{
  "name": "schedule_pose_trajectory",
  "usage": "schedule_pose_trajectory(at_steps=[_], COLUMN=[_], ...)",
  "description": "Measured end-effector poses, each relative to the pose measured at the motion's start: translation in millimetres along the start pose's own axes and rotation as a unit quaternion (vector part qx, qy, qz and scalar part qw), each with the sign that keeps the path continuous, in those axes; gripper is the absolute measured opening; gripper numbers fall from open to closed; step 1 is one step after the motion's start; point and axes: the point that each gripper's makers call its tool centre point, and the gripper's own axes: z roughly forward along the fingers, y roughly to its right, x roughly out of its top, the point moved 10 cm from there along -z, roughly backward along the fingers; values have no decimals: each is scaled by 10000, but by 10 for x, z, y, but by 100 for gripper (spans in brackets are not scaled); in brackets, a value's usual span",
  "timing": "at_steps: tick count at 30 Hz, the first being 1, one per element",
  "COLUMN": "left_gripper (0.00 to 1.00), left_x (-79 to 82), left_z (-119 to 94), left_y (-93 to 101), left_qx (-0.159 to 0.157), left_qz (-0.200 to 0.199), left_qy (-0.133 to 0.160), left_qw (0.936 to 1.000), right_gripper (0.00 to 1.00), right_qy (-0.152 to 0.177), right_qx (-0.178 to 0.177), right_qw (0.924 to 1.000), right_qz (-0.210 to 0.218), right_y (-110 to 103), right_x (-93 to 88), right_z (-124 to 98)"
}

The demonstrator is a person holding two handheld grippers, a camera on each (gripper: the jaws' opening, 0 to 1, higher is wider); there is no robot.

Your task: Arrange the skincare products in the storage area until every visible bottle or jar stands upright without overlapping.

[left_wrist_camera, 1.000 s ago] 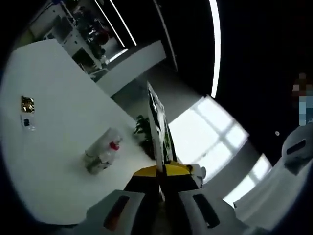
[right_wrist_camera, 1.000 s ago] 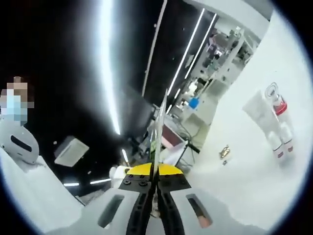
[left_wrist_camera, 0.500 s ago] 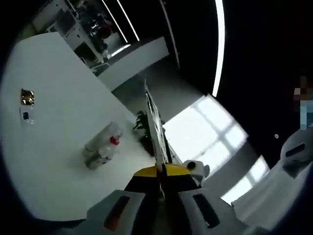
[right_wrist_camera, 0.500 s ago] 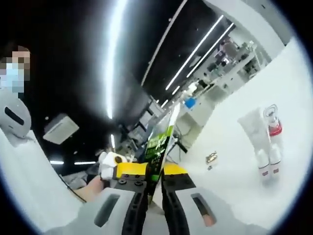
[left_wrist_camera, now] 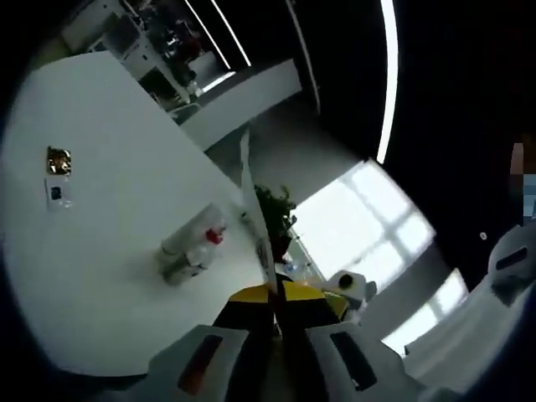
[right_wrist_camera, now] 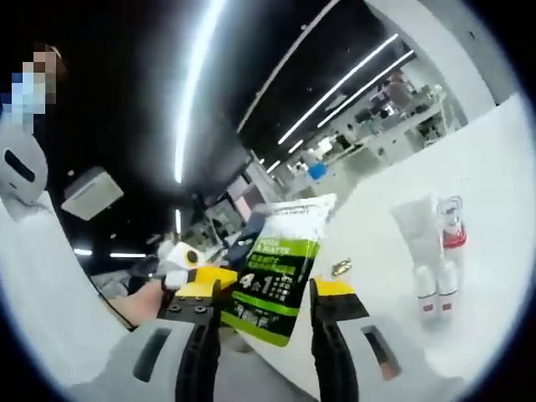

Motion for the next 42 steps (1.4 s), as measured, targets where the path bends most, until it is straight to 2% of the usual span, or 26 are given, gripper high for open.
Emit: schedule_pose_trajectory(at_steps=[7,21,30,38,42], left_gripper=[0,0,0,0,0], left_x=[-23,-11,9,-17,-38], left_z=[66,216,346,443,489], left_y=[-92,-378,-596,-864,-963], left_qx=[94,353,492,670,746], left_qz=[-75,-223,-338,-555,-533], left_qy=[-121,-456,-651,-778,-921], left_qw=[9999,9981,9961,9932,9915], right_gripper=[69,91,99,99,99], right_qy=[-136,-192,-271,-212,-177], right_qx=[-286,-859,-1209,-1482,-1625], right_qw=[9994,9960,9922,9886,9865], right_qz=[-123,-179,-159,-153,-117], right_y=[92,310,414,494,523], right_x=[-44,-63,-108,-110,-114], right_z=[-28,-125,-226,-319,-374])
